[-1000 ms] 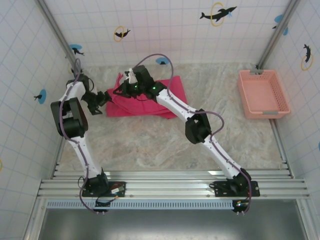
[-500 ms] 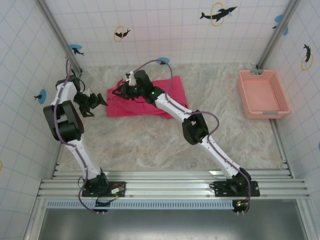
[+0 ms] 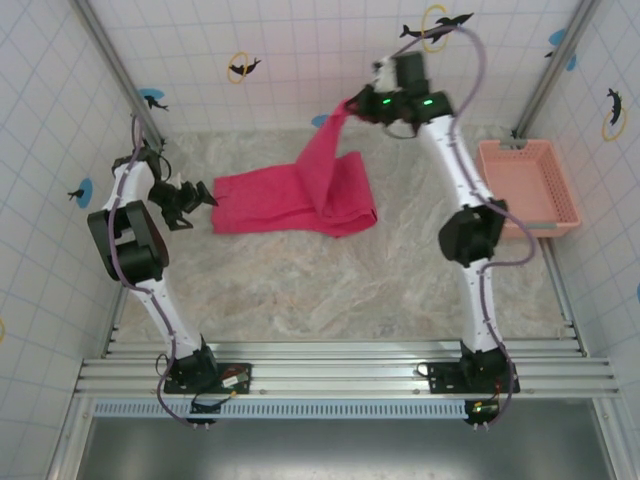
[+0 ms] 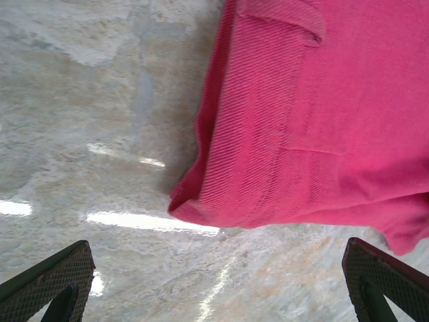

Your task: Roll up the long pants

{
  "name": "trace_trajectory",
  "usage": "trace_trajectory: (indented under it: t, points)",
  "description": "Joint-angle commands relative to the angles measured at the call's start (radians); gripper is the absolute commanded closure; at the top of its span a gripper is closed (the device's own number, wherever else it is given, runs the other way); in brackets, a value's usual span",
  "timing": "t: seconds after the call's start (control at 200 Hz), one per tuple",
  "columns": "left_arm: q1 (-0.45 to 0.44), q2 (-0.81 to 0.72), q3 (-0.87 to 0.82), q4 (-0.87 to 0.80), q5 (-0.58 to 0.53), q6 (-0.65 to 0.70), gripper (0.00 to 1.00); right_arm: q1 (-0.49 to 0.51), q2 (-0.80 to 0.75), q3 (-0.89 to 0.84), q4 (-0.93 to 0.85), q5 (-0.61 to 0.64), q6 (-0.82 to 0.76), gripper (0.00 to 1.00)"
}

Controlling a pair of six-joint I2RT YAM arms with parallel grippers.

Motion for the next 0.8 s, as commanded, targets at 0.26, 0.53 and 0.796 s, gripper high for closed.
trace_trajectory:
  t: [0.26, 0.53, 0.796]
  points:
    - [-0.045, 0.015, 0.016, -0.027, 0.036, -0.022, 0.03, -0.326, -0.245, -0.113, -0.259, -0.002, -0.288, 0.95]
    - [-0.099, 0.005, 0.106, -0.085, 0.053, -0.044, 0.03, -0.458, -0.129, -0.017, -0.300, -0.176, -0.338, 0.94]
    - [-0.313, -0.008, 0.056, 0.156, 0.196, -0.311, 0.03, -0.313, -0.100, -0.006, -0.298, -0.245, -0.345, 0.94]
